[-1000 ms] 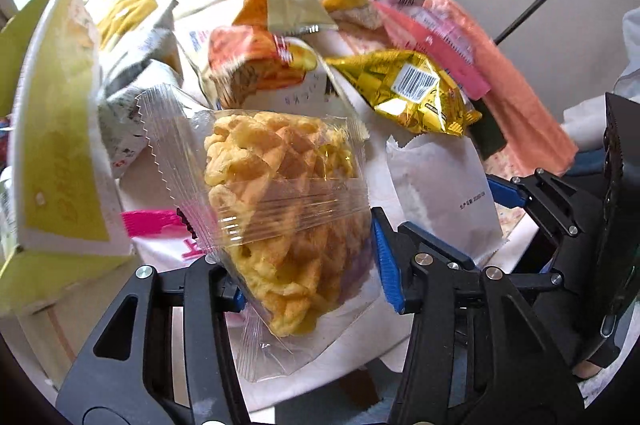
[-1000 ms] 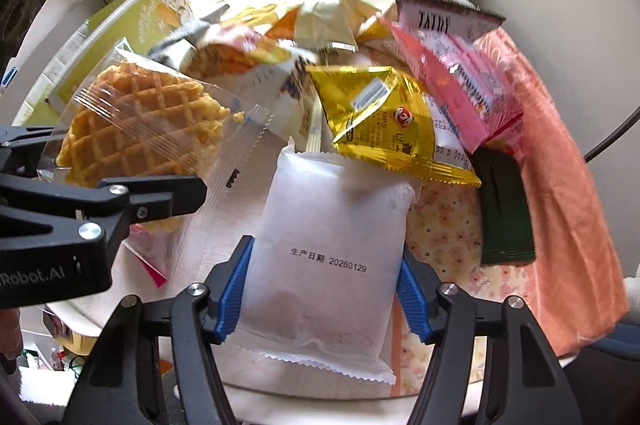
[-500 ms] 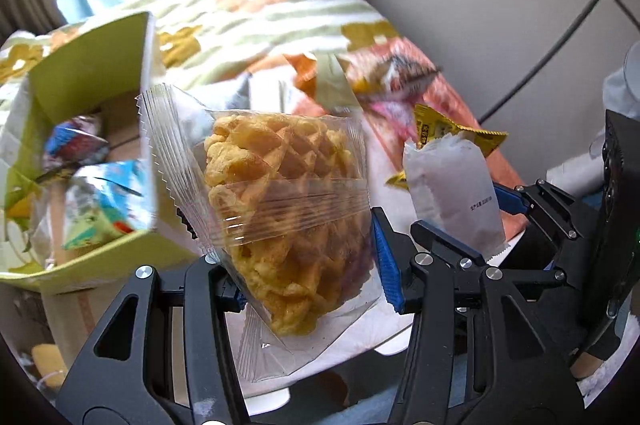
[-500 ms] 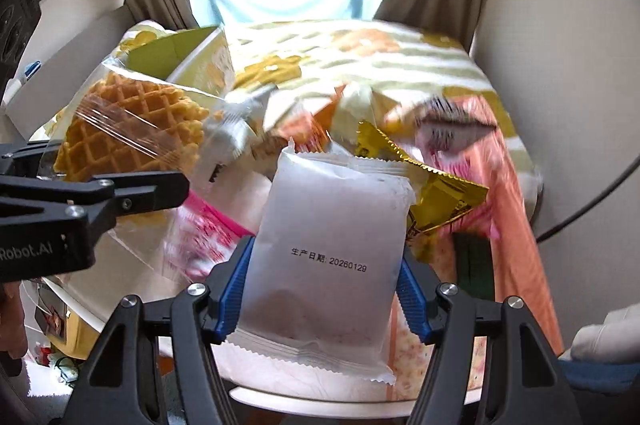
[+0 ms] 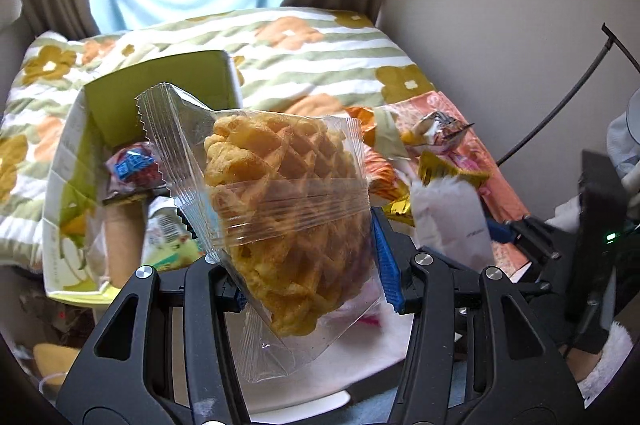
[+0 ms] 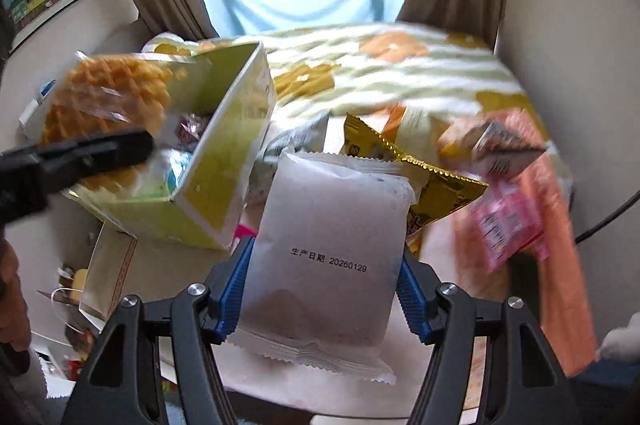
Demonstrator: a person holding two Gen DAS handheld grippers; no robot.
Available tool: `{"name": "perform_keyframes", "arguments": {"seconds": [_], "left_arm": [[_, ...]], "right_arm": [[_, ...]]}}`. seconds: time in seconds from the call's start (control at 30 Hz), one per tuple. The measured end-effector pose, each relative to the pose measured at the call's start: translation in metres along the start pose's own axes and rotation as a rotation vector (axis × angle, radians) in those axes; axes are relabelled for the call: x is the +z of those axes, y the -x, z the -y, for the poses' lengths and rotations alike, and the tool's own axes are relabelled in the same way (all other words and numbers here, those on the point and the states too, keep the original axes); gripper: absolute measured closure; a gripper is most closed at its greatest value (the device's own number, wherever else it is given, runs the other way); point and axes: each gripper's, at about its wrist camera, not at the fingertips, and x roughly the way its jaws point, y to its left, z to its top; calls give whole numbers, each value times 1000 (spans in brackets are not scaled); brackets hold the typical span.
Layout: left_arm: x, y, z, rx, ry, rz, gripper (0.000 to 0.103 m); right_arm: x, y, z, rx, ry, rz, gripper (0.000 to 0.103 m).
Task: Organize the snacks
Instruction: 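Carry both packs over the yellow box and open both tools to drop them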
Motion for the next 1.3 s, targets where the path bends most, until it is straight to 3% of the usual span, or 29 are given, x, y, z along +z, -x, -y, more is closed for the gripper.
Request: {"name": "perform_keyframes", "arguments": {"seconds": [0.43, 0.6, 0.97, 1.3], "left_arm": [[-8, -10, -33, 5, 25, -55, 57], [-6, -5, -48, 7, 35, -46, 57], [6, 11, -111, 37, 93, 9, 57], [6, 9, -187, 96, 128, -38, 57]], "right_arm": [[-23, -58, -12, 26, -45, -179, 42], [-8, -47, -32, 18, 6, -141, 42], [72, -2, -88, -2, 122, 14, 42], [113, -27, -152, 41, 161, 62, 42]]}}
